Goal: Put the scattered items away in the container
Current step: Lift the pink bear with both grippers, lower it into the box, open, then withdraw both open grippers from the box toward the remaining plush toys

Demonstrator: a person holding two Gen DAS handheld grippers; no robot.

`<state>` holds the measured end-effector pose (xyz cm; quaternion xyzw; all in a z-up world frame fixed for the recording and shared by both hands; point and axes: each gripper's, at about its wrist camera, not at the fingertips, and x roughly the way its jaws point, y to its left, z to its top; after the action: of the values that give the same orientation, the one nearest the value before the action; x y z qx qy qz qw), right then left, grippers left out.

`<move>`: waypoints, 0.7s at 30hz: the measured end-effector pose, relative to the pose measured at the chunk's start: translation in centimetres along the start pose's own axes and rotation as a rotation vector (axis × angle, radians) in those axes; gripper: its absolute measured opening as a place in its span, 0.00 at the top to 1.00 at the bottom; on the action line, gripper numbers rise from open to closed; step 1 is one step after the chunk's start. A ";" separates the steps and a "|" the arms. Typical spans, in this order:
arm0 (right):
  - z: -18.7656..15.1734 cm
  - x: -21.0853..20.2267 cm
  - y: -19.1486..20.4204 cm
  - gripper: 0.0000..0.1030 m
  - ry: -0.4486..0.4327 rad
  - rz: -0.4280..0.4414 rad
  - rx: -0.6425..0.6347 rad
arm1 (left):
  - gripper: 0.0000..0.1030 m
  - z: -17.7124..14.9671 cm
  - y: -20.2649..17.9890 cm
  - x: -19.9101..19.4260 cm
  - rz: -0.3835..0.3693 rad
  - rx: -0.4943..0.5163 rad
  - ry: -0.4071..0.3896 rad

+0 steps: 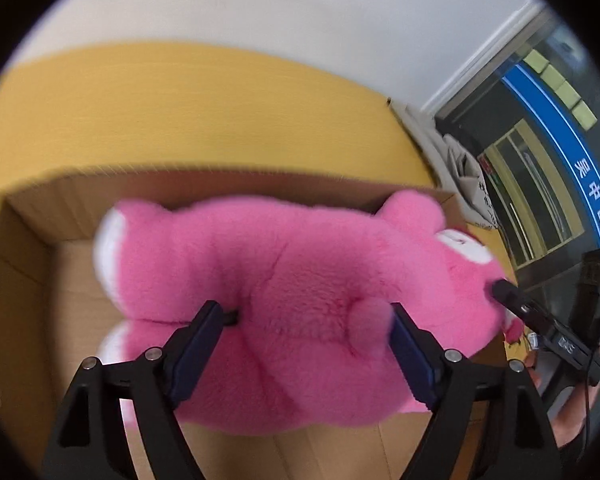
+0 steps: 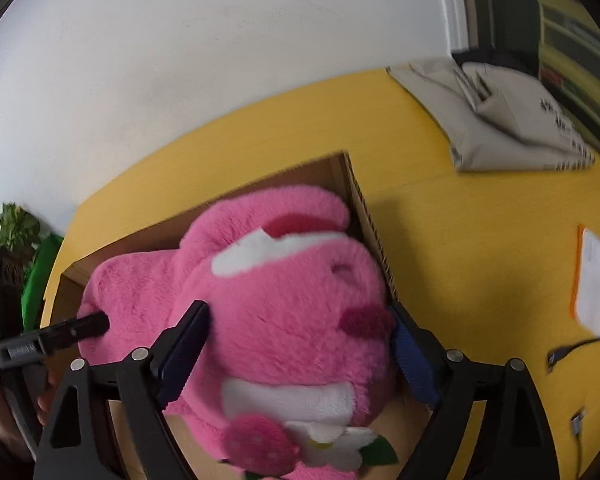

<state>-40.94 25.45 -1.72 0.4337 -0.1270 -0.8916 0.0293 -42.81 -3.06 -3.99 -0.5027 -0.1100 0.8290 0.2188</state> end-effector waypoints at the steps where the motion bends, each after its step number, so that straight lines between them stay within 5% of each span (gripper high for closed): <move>1: -0.1 -1.0 0.5 0.03 -0.023 -0.011 -0.035 | 0.20 -0.2 -0.5 -1.5 0.033 0.036 -0.031; 7: -3.4 -9.6 3.1 0.00 -0.103 0.045 -0.197 | 0.19 -4.9 -4.8 -13.6 0.105 0.176 -0.211; 11: -7.1 -15.5 3.7 0.00 -0.147 0.091 -0.208 | 0.16 -11.5 -7.1 -20.3 0.191 0.202 -0.290; 15: -11.8 -20.7 4.3 0.00 -0.200 0.098 -0.219 | 0.16 -17.9 -7.9 -22.6 0.232 0.184 -0.297; 21: -18.2 -23.9 6.1 0.00 -0.207 0.058 -0.278 | 0.16 -25.1 -10.0 -22.3 0.193 0.175 -0.308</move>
<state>-12.22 19.77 7.34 0.3277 -0.0175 -0.9391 0.1015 -9.26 -5.80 5.74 -0.3573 -0.0208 0.9196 0.1619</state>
